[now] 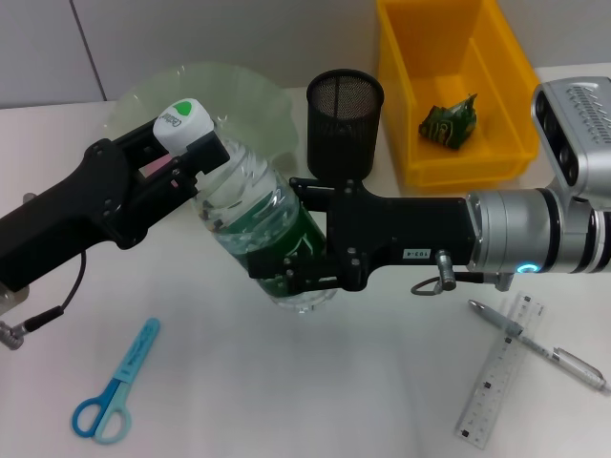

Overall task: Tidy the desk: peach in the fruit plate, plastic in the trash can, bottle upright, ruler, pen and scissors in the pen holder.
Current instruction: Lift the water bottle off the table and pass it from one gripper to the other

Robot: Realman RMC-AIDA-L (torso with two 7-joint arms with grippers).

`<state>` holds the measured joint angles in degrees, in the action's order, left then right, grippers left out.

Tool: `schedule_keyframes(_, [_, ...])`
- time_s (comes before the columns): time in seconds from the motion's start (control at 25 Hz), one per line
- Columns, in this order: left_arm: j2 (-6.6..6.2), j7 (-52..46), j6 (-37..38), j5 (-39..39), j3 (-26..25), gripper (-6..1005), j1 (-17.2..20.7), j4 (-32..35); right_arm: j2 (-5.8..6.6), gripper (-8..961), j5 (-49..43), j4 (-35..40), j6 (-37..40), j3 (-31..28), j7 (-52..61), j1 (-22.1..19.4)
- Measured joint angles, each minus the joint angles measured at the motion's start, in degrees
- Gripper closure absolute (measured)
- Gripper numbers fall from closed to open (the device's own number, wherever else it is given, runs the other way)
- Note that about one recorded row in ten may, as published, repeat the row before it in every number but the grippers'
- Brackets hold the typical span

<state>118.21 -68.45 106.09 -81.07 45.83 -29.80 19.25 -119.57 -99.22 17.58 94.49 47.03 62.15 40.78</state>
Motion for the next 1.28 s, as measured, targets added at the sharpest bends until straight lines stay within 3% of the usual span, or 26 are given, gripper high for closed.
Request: schedule_keyframes(1.28, [0.0,0.08,-0.01,-0.05,-0.35,551,-0.09,0.16,-0.05,117,0.53,0.1,-0.9,-0.25,-1.28,-0.03])
